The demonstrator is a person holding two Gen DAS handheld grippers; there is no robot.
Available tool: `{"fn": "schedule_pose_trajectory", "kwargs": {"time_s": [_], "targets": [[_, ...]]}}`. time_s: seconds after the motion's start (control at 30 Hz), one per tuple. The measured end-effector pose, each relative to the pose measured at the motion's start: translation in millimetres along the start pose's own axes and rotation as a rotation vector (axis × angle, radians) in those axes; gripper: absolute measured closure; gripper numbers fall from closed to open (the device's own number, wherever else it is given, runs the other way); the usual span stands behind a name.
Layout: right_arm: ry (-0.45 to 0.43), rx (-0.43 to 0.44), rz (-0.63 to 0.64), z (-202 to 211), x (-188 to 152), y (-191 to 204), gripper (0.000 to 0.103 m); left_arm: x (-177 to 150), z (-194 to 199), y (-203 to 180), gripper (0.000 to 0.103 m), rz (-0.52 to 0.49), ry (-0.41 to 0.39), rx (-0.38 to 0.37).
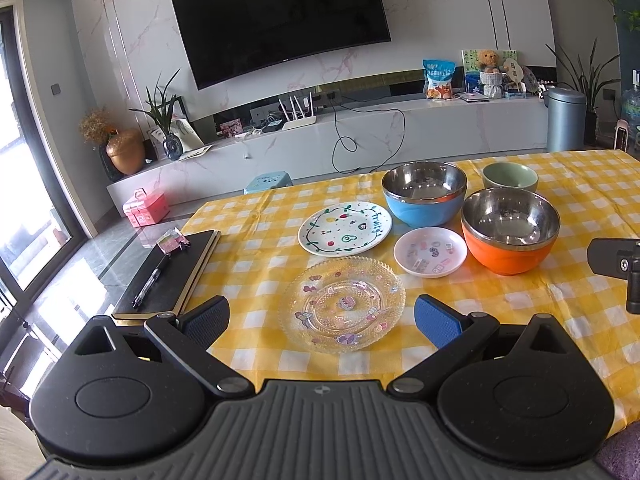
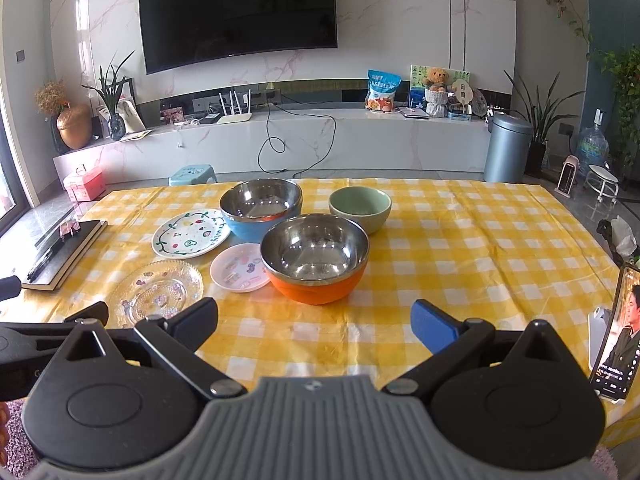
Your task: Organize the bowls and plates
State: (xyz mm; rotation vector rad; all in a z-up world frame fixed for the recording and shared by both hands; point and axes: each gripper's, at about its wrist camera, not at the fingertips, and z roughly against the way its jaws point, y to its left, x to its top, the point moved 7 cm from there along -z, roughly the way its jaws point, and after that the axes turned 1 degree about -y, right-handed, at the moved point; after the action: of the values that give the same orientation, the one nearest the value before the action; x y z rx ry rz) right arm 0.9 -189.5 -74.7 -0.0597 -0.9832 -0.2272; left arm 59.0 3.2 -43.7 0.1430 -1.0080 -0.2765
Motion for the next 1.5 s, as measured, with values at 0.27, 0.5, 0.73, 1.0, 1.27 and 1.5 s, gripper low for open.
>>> {"fn": "schedule_pose_trajectory", "kwargs": {"time_s": [0.27,0.5,0.73,1.0,1.27,1.5], "targets": [[0.004,0.001,-0.006,1,0,-1,0.002,-1,0,-3,0.0,-0.001,0.001,-0.002],[0.006,0.002,-0.011,0,-1,-3,0.002,-1,0,-3,0.0,0.0,0.003,-0.002],[0.006,0.002,-0.011,0,-1,-3,0.002,-1,0,-3,0.0,0.0,0.003,-0.003],[0.007,0.002,-0.012,0,-1,-3,0.003,-4,-1,-6,0.0,0.001,0.006,-0.003],[0.012,0.003,-0.014,-1,-3,-3,0.003,-11,-3,-15,0.0,0.0,0.009,-0.003],[0.013,0.018,-0.017,-4,-6,0,0.003,-22,-6,-19,0.0,0.014,0.03,0.008]]}}
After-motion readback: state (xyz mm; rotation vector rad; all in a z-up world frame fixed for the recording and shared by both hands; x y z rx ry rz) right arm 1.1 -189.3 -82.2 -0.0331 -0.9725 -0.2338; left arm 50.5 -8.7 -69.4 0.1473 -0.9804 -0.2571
